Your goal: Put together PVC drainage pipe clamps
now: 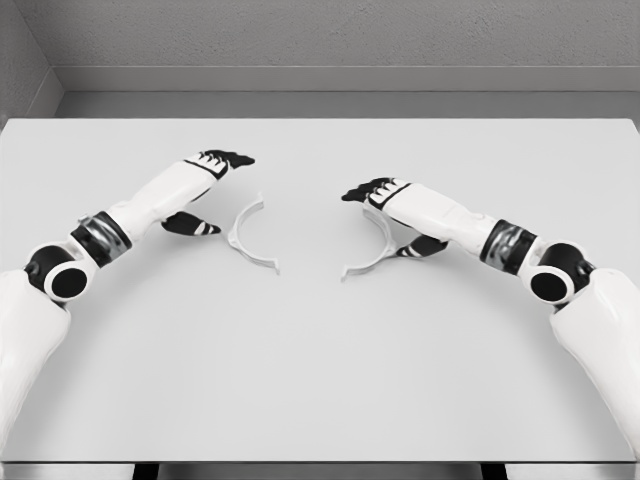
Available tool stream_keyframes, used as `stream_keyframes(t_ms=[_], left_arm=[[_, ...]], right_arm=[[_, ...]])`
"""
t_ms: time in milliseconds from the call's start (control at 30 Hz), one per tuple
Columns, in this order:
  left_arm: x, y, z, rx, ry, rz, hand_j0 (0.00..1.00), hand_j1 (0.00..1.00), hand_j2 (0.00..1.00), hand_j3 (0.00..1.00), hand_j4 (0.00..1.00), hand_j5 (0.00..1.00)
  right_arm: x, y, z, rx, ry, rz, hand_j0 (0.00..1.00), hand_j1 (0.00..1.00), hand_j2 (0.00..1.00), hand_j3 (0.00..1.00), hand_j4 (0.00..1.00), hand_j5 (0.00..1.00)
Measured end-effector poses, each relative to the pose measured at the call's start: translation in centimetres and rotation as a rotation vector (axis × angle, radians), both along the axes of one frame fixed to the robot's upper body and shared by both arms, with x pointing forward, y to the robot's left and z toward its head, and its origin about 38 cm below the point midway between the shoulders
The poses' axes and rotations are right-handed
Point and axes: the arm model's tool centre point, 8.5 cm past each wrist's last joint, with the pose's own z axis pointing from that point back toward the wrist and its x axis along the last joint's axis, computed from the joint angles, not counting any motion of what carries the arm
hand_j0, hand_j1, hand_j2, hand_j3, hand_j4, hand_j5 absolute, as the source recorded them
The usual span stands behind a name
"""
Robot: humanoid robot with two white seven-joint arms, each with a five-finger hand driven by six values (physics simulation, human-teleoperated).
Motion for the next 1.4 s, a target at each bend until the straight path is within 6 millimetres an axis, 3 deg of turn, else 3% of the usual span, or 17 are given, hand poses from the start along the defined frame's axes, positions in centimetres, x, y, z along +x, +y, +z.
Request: stream_keyframes(t_ms=[100,433,1400], left_arm=[[0.1,0.1,-0.6,0.000,0.016,0.006,1.00,1.00,1.00,1.00,1.00,1.00],[0.1,-0.8,-1.1,-0.006,0.025,0.000,1.00,1.00,1.00,1.00,1.00,1.00],[0.2,-1.7,-0.7,-0.010,0.013,-0.013,1.00,1.00,1.00,1.00,1.00,1.00]], right_arm=[[0.6,0.4,0.8,0.000,-0.016,0.006,1.00,1.00,1.00,1.00,1.00,1.00],[1.3,1.0,0.0,-0.007,0.007,0.003,1.00,1.00,1.00,1.00,1.00,1.00],[3.1,5.7,0.7,0.014,0.006,0.059,1.00,1.00,1.00,1.00,1.00,1.00]])
